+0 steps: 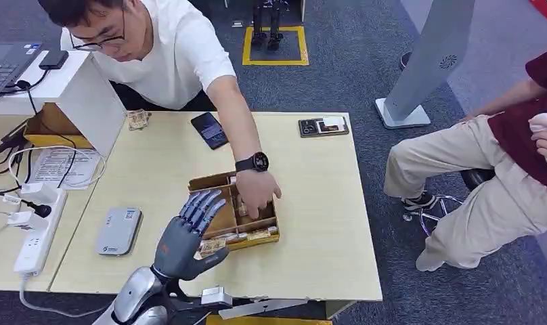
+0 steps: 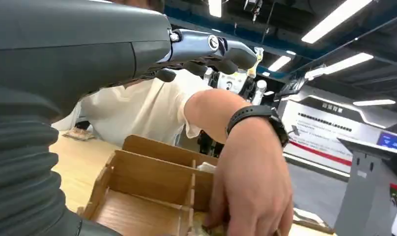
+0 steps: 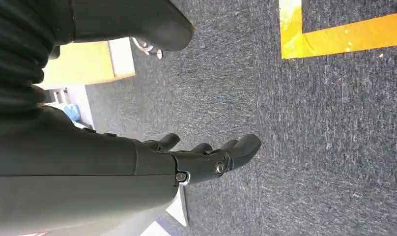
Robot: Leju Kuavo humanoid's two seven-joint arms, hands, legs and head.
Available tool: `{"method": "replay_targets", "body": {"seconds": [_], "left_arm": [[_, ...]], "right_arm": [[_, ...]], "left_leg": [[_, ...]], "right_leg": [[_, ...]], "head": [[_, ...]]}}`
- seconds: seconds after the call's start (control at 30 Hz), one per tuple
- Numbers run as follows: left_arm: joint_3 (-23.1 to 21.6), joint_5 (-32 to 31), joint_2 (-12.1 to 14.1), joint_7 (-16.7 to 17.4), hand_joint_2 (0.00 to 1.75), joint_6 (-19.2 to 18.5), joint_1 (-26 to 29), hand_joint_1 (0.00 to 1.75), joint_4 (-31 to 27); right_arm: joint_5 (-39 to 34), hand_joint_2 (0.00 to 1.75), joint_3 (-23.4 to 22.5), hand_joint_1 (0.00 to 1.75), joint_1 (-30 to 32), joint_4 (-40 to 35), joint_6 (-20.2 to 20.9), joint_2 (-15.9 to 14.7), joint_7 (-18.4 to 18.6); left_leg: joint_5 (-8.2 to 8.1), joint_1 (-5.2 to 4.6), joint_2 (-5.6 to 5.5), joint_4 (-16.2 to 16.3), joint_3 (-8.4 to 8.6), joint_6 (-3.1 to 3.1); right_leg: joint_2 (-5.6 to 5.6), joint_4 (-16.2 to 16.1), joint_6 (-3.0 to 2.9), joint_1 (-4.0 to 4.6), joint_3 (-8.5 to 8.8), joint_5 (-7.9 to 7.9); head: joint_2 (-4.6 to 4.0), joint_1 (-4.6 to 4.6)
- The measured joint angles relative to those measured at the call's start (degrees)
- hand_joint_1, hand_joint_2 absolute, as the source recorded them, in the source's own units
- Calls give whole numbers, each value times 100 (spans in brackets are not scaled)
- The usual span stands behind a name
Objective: Pass the card to the sensor for recognition and then transmit it.
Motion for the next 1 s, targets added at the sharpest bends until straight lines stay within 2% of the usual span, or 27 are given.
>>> {"method": "replay_targets", "body": {"seconds": [0.27, 0.8, 1.0], "left_arm": [[0, -44, 81, 42, 175, -26, 1, 0, 50], [0, -35, 238, 57, 175, -317, 1, 0, 90], [0, -361, 245, 234, 175, -422, -17, 0, 146]], "right_arm": [[18, 175, 0, 0, -2, 2, 4, -15, 0], [50, 175, 0, 0, -3, 2, 7, -26, 13], [52, 175, 0, 0, -4, 2, 7, -33, 20]], "left_leg": [[0, 0, 0, 0, 0, 0], [0, 2, 0, 0, 0, 0], [0, 2, 1, 0, 1, 0]], "right_leg": [[0, 0, 0, 0, 0, 0], [0, 0, 0, 0, 0, 0], [0, 0, 0, 0, -1, 0]], "head": [[0, 0], [0, -2], [0, -2]]}}
